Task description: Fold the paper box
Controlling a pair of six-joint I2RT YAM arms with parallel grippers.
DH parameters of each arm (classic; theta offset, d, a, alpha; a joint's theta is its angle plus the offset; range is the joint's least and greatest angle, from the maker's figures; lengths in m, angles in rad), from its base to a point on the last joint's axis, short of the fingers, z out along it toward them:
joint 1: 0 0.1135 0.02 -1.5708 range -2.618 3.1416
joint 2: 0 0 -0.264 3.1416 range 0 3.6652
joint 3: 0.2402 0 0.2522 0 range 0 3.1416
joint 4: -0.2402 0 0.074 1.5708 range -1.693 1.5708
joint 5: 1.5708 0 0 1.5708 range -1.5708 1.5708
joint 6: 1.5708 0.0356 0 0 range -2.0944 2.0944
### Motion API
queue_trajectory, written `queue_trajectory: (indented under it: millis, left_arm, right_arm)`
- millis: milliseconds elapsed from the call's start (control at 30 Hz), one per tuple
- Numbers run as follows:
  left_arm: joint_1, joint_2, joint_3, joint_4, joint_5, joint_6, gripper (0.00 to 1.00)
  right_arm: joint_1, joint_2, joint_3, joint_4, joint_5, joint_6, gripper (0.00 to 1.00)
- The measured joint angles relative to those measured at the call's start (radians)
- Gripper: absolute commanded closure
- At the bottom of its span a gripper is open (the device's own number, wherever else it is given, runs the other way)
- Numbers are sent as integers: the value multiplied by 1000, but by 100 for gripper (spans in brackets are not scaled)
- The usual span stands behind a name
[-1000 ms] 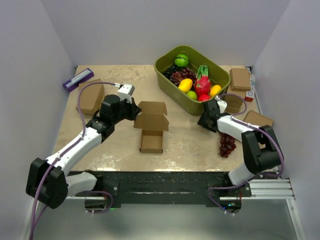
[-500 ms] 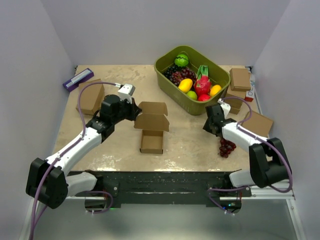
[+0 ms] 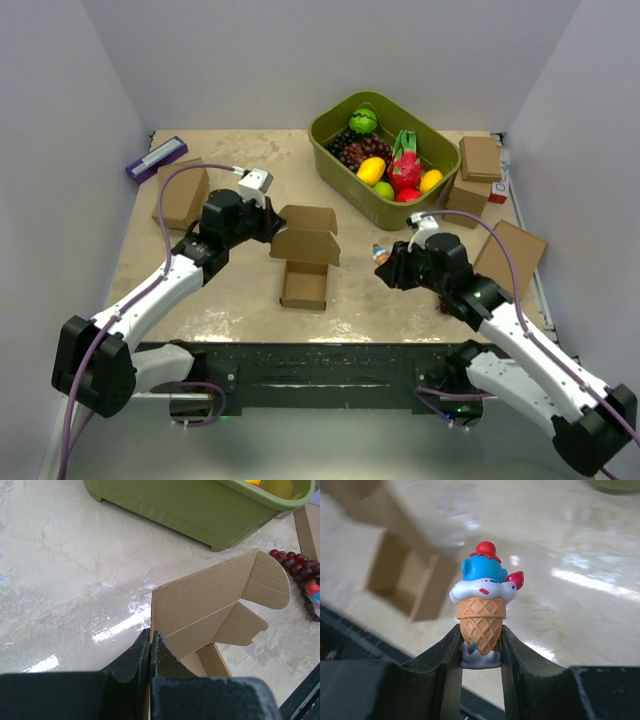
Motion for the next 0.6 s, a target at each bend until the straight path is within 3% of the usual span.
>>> queue_trajectory:
  millis: [133, 267, 600]
  left_arm:
    - [0, 0, 0, 0, 15, 4, 100]
    - [0, 0, 0, 0, 25, 5, 100]
    - [0, 14, 0, 0, 43, 12, 100]
  right_arm:
    - [71, -122, 12, -3, -136, -47, 100]
    - [123, -105, 85, -16, -208, -77, 100]
    - [442, 312, 302, -18, -145, -154, 100]
